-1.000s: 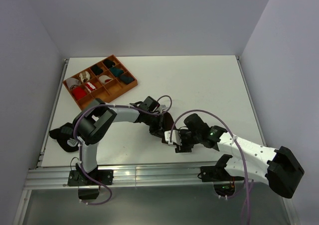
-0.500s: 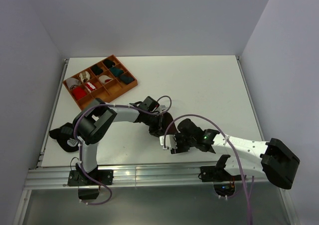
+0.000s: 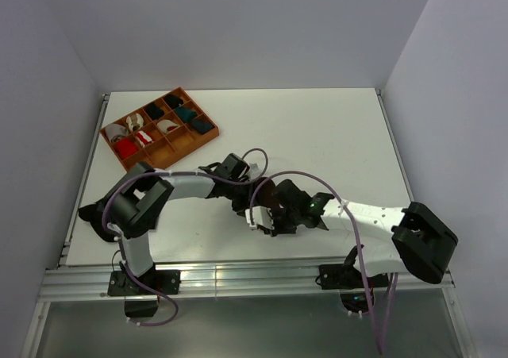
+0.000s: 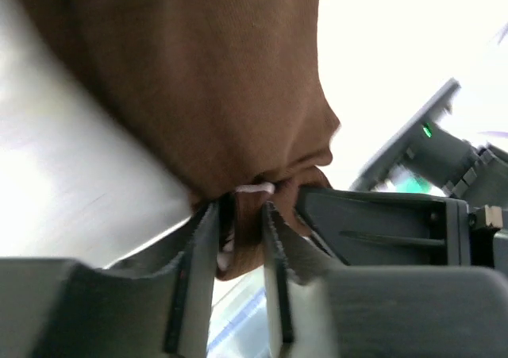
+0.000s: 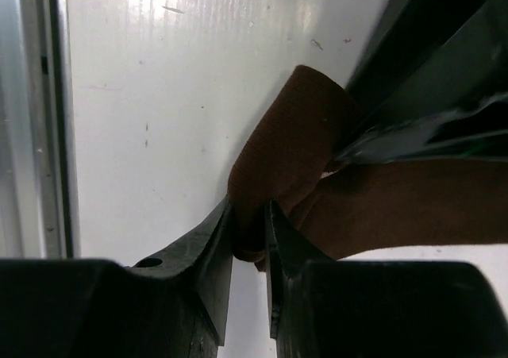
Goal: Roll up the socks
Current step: Roll the sock at the center of the board.
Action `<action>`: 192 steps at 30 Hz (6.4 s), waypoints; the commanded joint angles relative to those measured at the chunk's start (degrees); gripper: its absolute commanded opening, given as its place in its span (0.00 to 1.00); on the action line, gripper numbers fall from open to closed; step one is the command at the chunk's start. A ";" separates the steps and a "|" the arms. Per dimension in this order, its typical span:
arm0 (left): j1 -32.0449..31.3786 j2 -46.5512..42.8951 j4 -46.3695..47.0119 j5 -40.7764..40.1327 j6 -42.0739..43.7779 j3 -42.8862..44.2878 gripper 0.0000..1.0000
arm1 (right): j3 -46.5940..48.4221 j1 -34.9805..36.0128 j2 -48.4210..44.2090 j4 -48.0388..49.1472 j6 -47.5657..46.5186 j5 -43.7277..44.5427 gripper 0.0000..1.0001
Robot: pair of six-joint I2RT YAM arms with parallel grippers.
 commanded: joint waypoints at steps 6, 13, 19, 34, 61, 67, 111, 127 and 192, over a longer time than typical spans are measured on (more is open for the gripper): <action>0.42 -12.69 8.13 -22.43 1.46 -8.83 0.35 | 6.24 -4.68 8.65 -13.19 -0.95 -10.81 0.19; 0.15 -19.63 20.08 -28.24 -0.57 -19.47 0.32 | 18.18 -10.29 19.26 -29.59 -7.35 -19.76 0.20; -0.98 -24.73 30.54 -27.63 1.45 -25.63 0.28 | 33.74 -16.19 32.81 -44.47 -11.41 -23.82 0.20; -9.16 -22.02 42.76 -26.31 16.47 -24.94 0.34 | 54.14 -23.32 56.73 -60.22 -9.21 -27.69 0.20; -10.04 -9.01 48.30 -15.15 21.67 -22.56 0.43 | 58.37 -27.54 61.66 -60.84 -3.77 -29.54 0.21; -10.04 -6.72 49.01 -13.92 20.70 -21.78 0.43 | 58.19 -27.71 61.74 -59.35 -1.57 -29.36 0.21; 1.91 11.56 30.48 12.18 -2.06 -18.27 0.00 | 12.07 -30.36 -1.77 -16.64 -8.86 -21.45 0.59; 2.53 14.20 20.36 11.75 -4.17 -14.12 0.00 | -7.55 -5.83 -12.79 9.91 -2.89 0.16 0.66; -24.26 -30.91 50.86 -54.96 46.60 -34.88 0.45 | 53.97 -19.54 53.04 -57.32 -10.18 -22.24 0.22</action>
